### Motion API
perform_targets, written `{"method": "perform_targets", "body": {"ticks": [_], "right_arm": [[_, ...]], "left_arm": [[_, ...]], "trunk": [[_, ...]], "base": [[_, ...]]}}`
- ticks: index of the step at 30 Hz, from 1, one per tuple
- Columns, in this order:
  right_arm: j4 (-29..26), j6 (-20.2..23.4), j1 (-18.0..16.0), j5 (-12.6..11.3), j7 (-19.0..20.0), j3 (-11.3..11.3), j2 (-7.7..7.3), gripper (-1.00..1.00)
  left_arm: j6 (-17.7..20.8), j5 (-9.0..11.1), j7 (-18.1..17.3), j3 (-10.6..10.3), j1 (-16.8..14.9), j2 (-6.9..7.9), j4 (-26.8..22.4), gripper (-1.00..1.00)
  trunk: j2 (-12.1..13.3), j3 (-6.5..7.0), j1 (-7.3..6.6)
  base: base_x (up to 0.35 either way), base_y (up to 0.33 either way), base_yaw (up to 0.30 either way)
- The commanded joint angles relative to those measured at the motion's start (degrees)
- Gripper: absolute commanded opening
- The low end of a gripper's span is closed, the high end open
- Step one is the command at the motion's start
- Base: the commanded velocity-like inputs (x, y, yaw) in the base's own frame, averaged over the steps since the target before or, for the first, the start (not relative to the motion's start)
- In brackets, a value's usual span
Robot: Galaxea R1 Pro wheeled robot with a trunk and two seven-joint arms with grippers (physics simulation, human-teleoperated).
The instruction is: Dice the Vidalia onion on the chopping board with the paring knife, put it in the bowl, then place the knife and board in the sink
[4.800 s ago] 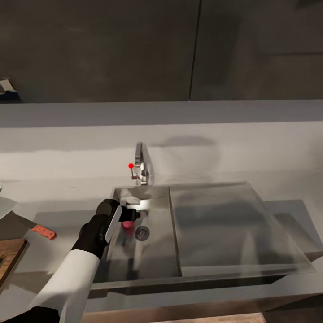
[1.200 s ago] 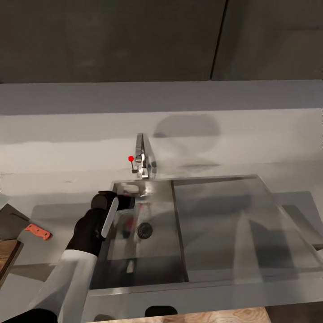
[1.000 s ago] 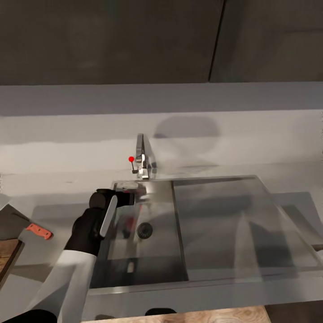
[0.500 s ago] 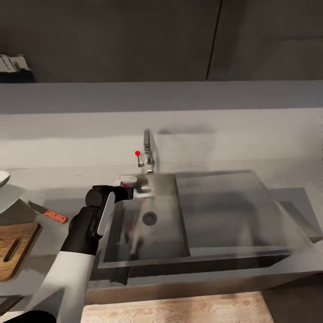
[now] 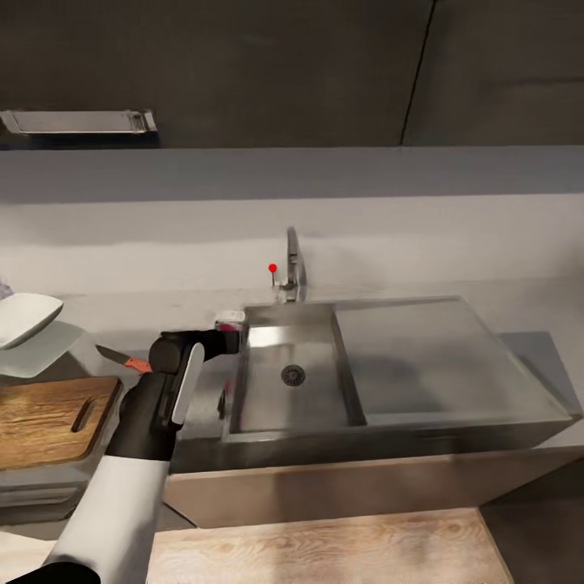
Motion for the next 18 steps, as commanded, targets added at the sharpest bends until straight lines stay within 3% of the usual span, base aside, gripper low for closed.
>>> {"method": "perform_targets", "body": {"ticks": [1,18], "right_arm": [[-0.12,-0.03,0.04,0.04,-0.22,0.04,0.00,1.00],[-0.12,-0.03,0.04,0.04,-0.22,0.04,0.00,1.00]], "left_arm": [[0.22,0.37,0.37,-0.04,-0.02,0.00,-0.19,-1.00],[0.24,0.37,0.37,-0.04,0.05,0.00,-1.16,-1.00]], "trunk": [[-0.09,0.01,0.02],[-0.09,1.54,0.02]], "base": [[-0.077,0.283,0.000],[-0.011,0.303,0.000]]}}
